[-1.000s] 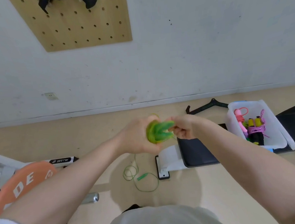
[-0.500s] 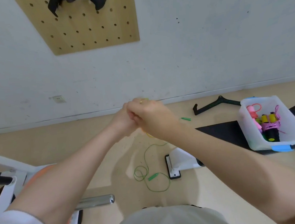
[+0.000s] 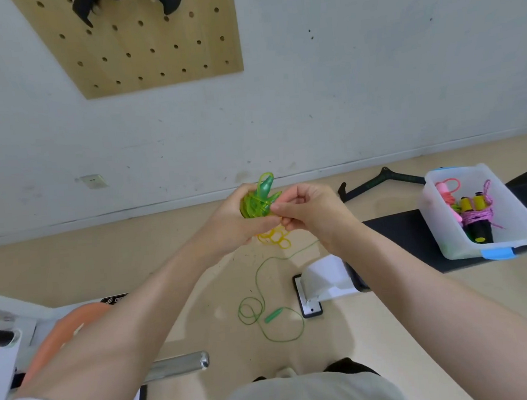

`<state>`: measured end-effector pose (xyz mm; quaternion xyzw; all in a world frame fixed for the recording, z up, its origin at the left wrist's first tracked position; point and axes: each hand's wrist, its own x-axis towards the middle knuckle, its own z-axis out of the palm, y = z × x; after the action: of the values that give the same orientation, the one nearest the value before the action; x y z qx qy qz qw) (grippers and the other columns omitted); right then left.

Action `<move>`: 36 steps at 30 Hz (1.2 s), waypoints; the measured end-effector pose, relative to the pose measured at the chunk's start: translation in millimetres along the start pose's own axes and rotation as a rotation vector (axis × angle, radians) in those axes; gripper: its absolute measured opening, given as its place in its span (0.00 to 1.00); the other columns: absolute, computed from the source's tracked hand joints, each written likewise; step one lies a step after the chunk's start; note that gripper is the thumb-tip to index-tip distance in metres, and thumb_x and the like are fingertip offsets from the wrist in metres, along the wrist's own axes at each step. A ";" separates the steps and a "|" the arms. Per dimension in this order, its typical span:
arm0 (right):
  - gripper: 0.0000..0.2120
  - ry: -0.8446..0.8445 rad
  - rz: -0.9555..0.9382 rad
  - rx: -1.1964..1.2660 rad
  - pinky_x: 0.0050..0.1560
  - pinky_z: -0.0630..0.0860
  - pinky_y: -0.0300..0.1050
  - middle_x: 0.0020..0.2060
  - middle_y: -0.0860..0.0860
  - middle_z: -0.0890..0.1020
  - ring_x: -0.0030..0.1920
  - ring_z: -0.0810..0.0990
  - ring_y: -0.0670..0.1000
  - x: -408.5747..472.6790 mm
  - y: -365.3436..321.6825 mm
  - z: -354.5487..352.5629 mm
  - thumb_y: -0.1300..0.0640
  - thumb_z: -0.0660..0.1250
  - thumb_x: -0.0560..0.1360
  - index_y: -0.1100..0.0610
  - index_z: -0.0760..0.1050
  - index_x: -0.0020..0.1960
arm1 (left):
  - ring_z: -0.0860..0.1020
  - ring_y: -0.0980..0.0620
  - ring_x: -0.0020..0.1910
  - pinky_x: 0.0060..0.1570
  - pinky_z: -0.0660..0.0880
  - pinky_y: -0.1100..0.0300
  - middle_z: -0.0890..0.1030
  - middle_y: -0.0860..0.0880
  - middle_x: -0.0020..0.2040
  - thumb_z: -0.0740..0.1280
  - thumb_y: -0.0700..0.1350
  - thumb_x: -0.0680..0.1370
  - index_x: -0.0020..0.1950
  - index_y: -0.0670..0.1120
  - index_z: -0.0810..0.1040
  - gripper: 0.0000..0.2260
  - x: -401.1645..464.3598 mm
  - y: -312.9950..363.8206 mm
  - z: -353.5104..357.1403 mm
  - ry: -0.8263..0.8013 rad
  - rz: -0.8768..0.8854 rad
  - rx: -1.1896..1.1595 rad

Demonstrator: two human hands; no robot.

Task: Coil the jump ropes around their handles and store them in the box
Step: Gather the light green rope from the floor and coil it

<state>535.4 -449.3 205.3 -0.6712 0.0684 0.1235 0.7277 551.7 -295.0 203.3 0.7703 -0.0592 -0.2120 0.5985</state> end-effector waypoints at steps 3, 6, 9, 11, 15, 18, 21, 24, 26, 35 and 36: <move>0.08 0.055 -0.049 -0.180 0.29 0.77 0.35 0.29 0.55 0.77 0.24 0.76 0.45 -2.2 -5.4 -2.5 0.68 0.70 0.70 0.60 0.74 0.35 | 0.72 0.67 0.27 0.28 0.66 0.74 0.73 0.57 0.35 0.73 0.41 0.72 0.56 0.50 0.71 0.17 0.1 -4.2 6.8 0.072 0.090 0.105; 0.08 0.075 -0.080 -0.282 0.29 0.77 0.37 0.28 0.54 0.77 0.24 0.76 0.46 -3.3 -10.1 -6.7 0.68 0.71 0.70 0.61 0.74 0.35 | 0.73 0.66 0.27 0.28 0.67 0.74 0.74 0.55 0.36 0.69 0.47 0.74 0.55 0.51 0.69 0.13 -0.2 -7.6 14.5 0.105 0.132 0.164; 0.08 0.053 -0.079 -0.339 0.29 0.77 0.36 0.28 0.53 0.76 0.23 0.76 0.45 -5.2 -11.3 -14.6 0.68 0.71 0.69 0.61 0.74 0.36 | 0.78 0.62 0.31 0.31 0.74 0.66 0.77 0.49 0.40 0.56 0.54 0.79 0.57 0.47 0.67 0.13 -6.5 -8.5 24.3 0.006 0.089 0.027; 0.07 0.020 -0.086 -0.396 0.30 0.77 0.35 0.29 0.52 0.77 0.24 0.76 0.44 -6.6 -11.7 -19.0 0.68 0.71 0.70 0.60 0.75 0.36 | 0.81 0.55 0.33 0.35 0.79 0.57 0.79 0.49 0.43 0.50 0.57 0.79 0.57 0.47 0.67 0.16 -9.6 -11.6 29.7 -0.039 0.033 -0.092; 0.08 -0.051 -0.158 -0.492 0.32 0.77 0.35 0.29 0.51 0.77 0.24 0.76 0.43 -8.5 -16.8 -25.3 0.67 0.71 0.70 0.57 0.76 0.36 | 0.81 0.49 0.31 0.30 0.76 0.59 0.79 0.43 0.43 0.52 0.54 0.82 0.54 0.46 0.70 0.14 -7.1 -10.3 35.0 -0.003 -0.050 -0.308; 0.09 -0.097 -0.199 -0.478 0.33 0.76 0.35 0.26 0.47 0.77 0.26 0.75 0.44 -10.4 -18.2 -29.1 0.67 0.70 0.70 0.56 0.75 0.35 | 0.79 0.48 0.28 0.27 0.74 0.61 0.79 0.43 0.41 0.54 0.54 0.81 0.55 0.44 0.71 0.15 -3.9 -4.8 36.9 -0.052 -0.139 -0.474; 0.10 -0.125 -0.196 -0.419 0.34 0.75 0.34 0.23 0.45 0.77 0.26 0.75 0.43 -11.2 -15.4 -33.2 0.69 0.69 0.71 0.56 0.75 0.36 | 0.78 0.49 0.26 0.24 0.71 0.64 0.79 0.46 0.35 0.52 0.59 0.79 0.50 0.44 0.76 0.22 -2.8 0.2 39.9 -0.131 -0.254 -0.558; 0.09 -0.103 -0.183 -0.423 0.33 0.75 0.34 0.25 0.45 0.77 0.26 0.75 0.42 -11.7 -15.0 -35.7 0.69 0.69 0.71 0.57 0.75 0.37 | 0.74 0.48 0.23 0.21 0.67 0.64 0.76 0.42 0.35 0.55 0.54 0.79 0.49 0.41 0.76 0.18 2.7 0.7 42.2 -0.055 -0.279 -0.554; 0.08 -0.022 -0.164 -0.463 0.31 0.75 0.35 0.27 0.50 0.77 0.24 0.75 0.42 -10.8 -15.1 -33.5 0.68 0.70 0.71 0.58 0.76 0.37 | 0.73 0.48 0.22 0.21 0.67 0.64 0.74 0.41 0.34 0.54 0.47 0.79 0.53 0.38 0.74 0.15 6.6 0.8 43.3 0.043 -0.204 -0.431; 0.07 -0.095 -0.130 -0.225 0.36 0.78 0.36 0.31 0.51 0.79 0.30 0.80 0.46 -22.4 -34.2 -17.1 0.70 0.66 0.73 0.60 0.78 0.42 | 0.71 0.56 0.21 0.18 0.65 0.68 0.73 0.45 0.32 0.52 0.38 0.79 0.41 0.52 0.72 0.14 11.0 8.6 33.9 0.193 0.179 0.202; 0.07 -0.094 -0.139 -0.246 0.35 0.78 0.35 0.30 0.51 0.79 0.29 0.79 0.45 -21.2 -36.9 -16.9 0.70 0.66 0.73 0.60 0.78 0.42 | 0.71 0.56 0.22 0.18 0.66 0.68 0.73 0.45 0.33 0.52 0.37 0.79 0.44 0.49 0.73 0.13 9.6 8.1 35.2 0.172 0.179 0.210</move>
<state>526.1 -470.5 244.8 -0.7518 -0.0281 0.1117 0.6492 547.7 -332.2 201.6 0.8357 -0.0983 -0.0838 0.5339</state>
